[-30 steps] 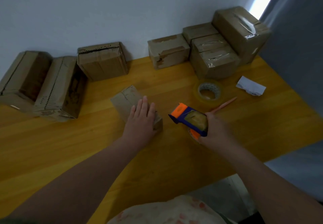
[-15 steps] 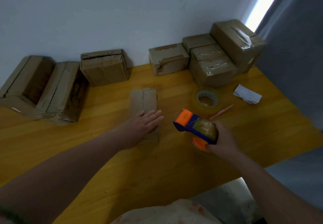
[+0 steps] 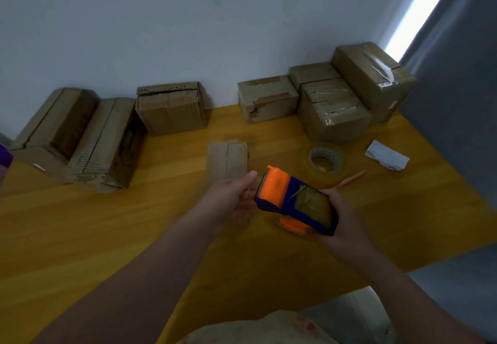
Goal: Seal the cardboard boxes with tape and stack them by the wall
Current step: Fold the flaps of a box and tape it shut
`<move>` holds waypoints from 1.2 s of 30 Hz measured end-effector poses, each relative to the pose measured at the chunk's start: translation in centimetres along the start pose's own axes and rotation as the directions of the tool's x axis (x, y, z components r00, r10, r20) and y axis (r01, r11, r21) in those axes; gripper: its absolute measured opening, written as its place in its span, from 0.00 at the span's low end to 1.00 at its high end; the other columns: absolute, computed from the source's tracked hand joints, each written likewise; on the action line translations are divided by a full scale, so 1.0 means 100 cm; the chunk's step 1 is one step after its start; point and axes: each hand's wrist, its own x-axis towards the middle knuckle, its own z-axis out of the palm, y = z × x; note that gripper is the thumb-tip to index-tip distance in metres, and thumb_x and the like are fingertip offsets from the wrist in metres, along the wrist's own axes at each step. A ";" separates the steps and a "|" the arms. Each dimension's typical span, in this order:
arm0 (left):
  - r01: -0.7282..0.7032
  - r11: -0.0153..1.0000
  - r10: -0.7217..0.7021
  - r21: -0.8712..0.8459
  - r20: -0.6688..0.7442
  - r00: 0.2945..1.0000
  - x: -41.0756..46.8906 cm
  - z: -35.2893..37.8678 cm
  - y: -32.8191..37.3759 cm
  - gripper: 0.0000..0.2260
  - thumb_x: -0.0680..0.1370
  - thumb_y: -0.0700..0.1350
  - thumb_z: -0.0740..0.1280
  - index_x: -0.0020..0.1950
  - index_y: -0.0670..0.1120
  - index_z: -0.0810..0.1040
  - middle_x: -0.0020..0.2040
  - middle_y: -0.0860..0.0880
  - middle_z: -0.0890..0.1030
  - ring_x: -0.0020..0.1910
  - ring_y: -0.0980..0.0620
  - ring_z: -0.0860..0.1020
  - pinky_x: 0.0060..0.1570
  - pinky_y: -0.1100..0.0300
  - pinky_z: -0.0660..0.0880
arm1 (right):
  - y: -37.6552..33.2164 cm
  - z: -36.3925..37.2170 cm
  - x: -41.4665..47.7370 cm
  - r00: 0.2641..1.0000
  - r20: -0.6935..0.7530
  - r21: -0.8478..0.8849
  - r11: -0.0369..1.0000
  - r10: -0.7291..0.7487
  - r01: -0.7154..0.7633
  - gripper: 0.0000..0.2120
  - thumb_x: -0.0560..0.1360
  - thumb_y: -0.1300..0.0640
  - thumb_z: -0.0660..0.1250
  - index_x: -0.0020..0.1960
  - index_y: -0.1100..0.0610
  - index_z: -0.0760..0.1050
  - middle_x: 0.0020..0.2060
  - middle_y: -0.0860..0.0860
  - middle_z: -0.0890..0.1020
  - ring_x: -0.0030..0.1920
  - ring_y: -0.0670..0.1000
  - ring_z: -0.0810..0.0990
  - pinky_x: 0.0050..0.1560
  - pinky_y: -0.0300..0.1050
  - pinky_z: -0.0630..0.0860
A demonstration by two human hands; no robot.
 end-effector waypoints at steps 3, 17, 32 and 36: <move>-0.003 0.999 0.002 -0.036 -0.009 1.000 -0.001 -0.004 -0.002 0.08 0.76 0.48 0.69 0.47 0.44 0.79 0.40 0.46 0.81 0.38 0.51 0.79 0.38 0.56 0.78 | -0.005 0.001 0.000 0.999 0.003 -0.030 0.999 -0.037 0.037 0.30 0.64 0.64 0.80 0.54 0.42 0.68 0.52 0.39 0.76 0.52 0.33 0.76 0.44 0.35 0.79; -0.200 0.975 0.220 0.095 -0.312 0.924 -0.006 -0.049 -0.012 0.09 0.76 0.38 0.69 0.35 0.41 0.78 0.28 0.48 0.77 0.29 0.52 0.72 0.32 0.61 0.71 | -0.057 -0.036 0.030 0.921 0.366 -0.281 0.928 -0.131 0.243 0.30 0.63 0.47 0.80 0.56 0.36 0.65 0.51 0.37 0.75 0.54 0.33 0.74 0.46 0.29 0.75; -0.195 0.964 0.264 0.180 -0.586 0.766 -0.004 -0.077 -0.058 0.14 0.76 0.48 0.71 0.34 0.41 0.79 0.36 0.38 0.80 0.35 0.44 0.75 0.43 0.46 0.77 | -0.035 -0.045 0.046 0.889 0.457 -0.535 0.786 -0.038 0.309 0.30 0.64 0.37 0.75 0.61 0.42 0.68 0.52 0.40 0.76 0.50 0.41 0.76 0.49 0.44 0.79; -0.183 0.956 0.286 0.229 -0.597 0.750 -0.003 -0.075 -0.063 0.14 0.77 0.50 0.70 0.35 0.42 0.79 0.37 0.39 0.80 0.36 0.42 0.76 0.43 0.43 0.77 | -0.031 -0.043 0.050 0.887 0.461 -0.551 0.776 -0.023 0.307 0.30 0.65 0.38 0.75 0.62 0.44 0.68 0.53 0.42 0.76 0.51 0.43 0.76 0.50 0.47 0.79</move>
